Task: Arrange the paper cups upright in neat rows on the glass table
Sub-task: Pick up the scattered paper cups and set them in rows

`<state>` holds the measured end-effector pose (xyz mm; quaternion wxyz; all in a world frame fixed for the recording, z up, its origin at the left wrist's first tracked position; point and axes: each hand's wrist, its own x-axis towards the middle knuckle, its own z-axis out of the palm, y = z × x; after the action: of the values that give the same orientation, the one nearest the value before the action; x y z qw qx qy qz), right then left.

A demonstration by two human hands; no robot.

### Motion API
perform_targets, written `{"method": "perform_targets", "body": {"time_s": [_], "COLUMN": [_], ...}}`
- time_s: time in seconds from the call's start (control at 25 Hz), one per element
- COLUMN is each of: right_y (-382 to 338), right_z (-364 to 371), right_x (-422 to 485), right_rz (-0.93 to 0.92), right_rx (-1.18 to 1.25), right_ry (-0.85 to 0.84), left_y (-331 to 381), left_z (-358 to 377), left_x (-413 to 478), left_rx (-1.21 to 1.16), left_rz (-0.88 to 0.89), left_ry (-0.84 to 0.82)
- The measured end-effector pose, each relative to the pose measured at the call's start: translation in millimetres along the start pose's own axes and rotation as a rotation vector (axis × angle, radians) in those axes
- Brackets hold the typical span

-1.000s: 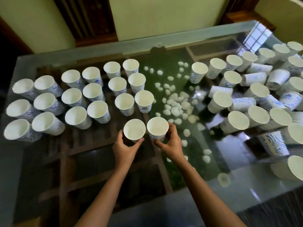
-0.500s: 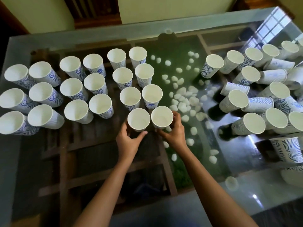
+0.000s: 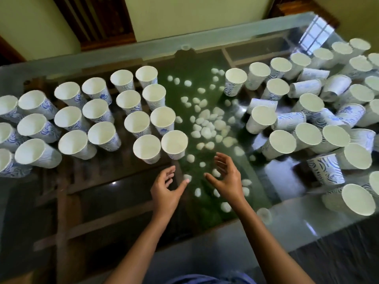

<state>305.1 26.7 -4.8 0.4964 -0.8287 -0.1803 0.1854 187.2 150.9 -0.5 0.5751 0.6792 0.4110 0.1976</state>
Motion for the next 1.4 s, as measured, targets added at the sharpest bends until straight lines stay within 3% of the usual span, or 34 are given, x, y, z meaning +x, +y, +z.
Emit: {"method": "perform_targets", "body": {"time_s": [0.12, 0.32, 0.48, 0.64, 1.0, 1.4], "right_y": [22.0, 53.7, 70.3, 77.4, 82.9, 57.4], "right_z": [-42.1, -96.5, -116.6, -116.0, -113.1, -89.2], "right_x": [-16.0, -13.3, 20.6, 48.7, 67.2, 26.4], "right_rz": [0.030, 0.133, 0.152, 0.137, 0.050, 0.006], "right_rx": [0.046, 0.174, 0.178, 0.253, 0.176, 0.119], "right_ry": [0.127, 0.527, 0.640, 0.609, 0.642, 0.481], "left_y": [15.3, 36.9, 51.8, 65.0, 81.9, 49.7], "left_z": [42.5, 116.5, 171.0, 209.1, 257.6, 147.8], "left_x": [2.2, 16.1, 43.2, 72.2, 101.4, 49.7], "left_rx": [0.013, 0.095, 0.195, 0.125, 0.095, 0.143], "left_rz": [0.059, 0.172, 0.193, 0.195, 0.321, 0.324], "left_ry": [-0.143, -0.301, -0.343, -0.312, -0.214, -0.087]}}
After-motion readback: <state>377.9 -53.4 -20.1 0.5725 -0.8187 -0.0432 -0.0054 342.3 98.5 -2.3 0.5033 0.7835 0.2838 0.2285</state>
